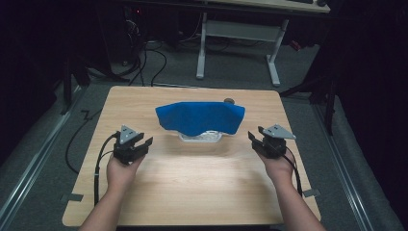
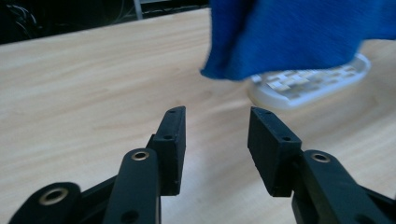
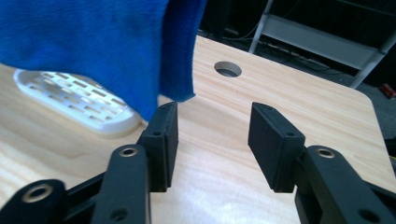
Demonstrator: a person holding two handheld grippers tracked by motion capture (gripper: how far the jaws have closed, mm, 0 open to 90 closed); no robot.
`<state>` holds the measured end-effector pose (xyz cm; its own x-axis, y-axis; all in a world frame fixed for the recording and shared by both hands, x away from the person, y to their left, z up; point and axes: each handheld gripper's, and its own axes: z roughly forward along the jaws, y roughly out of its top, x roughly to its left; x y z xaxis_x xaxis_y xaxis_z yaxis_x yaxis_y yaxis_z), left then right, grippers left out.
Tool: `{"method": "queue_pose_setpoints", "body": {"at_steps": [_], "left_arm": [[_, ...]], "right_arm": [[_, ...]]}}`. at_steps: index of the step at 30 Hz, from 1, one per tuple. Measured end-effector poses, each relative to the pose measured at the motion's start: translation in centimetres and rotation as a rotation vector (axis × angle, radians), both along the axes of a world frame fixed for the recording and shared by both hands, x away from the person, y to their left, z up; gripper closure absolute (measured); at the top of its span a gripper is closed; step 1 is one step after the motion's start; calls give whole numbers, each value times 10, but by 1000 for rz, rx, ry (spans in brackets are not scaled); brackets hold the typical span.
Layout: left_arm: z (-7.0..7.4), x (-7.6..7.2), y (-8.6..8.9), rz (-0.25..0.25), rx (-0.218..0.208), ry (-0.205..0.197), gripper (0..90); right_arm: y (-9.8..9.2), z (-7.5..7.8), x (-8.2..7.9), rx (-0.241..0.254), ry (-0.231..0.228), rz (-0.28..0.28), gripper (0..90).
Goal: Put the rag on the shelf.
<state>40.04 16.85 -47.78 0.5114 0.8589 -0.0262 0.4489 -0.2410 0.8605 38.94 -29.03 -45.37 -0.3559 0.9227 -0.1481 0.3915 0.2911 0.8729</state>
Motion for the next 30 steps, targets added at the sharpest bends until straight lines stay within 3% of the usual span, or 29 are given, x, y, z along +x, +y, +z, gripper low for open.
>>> {"method": "queue_pose_setpoints", "body": {"at_steps": [2, 3, 6, 11, 15, 17, 22, 23, 25, 30], "left_arm": [[-3, -12, -3, -8, 20, 5, 555], [-6, -20, -5, -13, 18, 6, 543], [-12, -36, -13, -39, 23, 31, 529], [-27, -65, -40, -125, 14, 87, 508], [-35, -86, -57, -161, -8, 99, 498], [-36, -95, -67, -208, -5, 122, 505], [-46, -105, -95, -329, 71, 117, 490], [-46, -105, -98, -334, 78, 111, 490], [-45, -102, -99, -338, 51, 112, 491], [-46, -101, -93, -324, 51, 121, 490]], "right_arm": [[2, -2, -10, -8, -2, 8, 497], [5, -4, -23, -26, 0, 16, 475], [8, -6, -34, -24, -4, 21, 456], [23, -20, -66, 0, 16, 47, 421], [40, -38, -88, 1, 53, 73, 408], [50, -48, -96, 5, 81, 101, 409], [84, -61, -106, -21, 128, 226, 406], [92, -64, -105, -29, 134, 247, 406], [99, -66, -104, -59, 132, 272, 406], [101, -69, -103, -61, 147, 283, 409]]}}
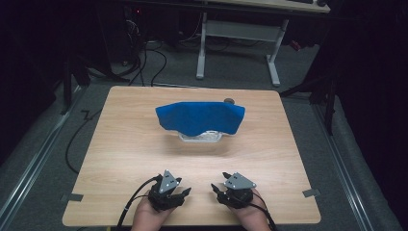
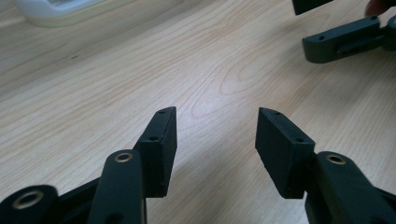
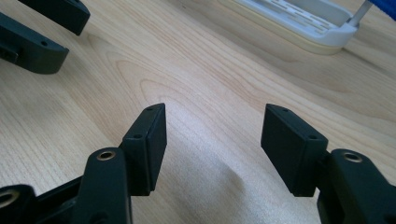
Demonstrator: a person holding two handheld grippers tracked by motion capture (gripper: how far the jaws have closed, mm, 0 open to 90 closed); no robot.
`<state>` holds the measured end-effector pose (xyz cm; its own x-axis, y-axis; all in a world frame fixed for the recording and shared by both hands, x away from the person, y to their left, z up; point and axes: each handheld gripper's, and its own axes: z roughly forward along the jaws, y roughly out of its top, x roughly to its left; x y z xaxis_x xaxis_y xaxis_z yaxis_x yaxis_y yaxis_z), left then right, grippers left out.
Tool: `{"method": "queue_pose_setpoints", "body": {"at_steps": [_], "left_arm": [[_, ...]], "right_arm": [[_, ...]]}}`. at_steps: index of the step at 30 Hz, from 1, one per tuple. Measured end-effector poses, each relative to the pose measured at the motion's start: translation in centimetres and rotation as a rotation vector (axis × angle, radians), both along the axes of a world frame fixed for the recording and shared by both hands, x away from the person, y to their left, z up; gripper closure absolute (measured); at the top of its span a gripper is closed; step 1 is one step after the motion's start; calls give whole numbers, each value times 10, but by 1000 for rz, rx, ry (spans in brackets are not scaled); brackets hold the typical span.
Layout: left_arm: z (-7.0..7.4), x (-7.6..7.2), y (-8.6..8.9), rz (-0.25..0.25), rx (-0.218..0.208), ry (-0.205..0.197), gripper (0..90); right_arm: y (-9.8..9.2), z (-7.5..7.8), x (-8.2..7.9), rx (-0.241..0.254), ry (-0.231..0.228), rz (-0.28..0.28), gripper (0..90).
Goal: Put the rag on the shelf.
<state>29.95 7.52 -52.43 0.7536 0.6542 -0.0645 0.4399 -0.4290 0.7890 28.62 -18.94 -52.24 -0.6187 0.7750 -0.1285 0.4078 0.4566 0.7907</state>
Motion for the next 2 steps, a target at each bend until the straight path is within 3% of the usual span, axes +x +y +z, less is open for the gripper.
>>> {"method": "queue_pose_setpoints", "body": {"at_steps": [2], "left_arm": [[0, 1, 2, 6, -4, 6, 491]], "right_arm": [[-2, 0, 0, 5, 3, -4, 410]]}}
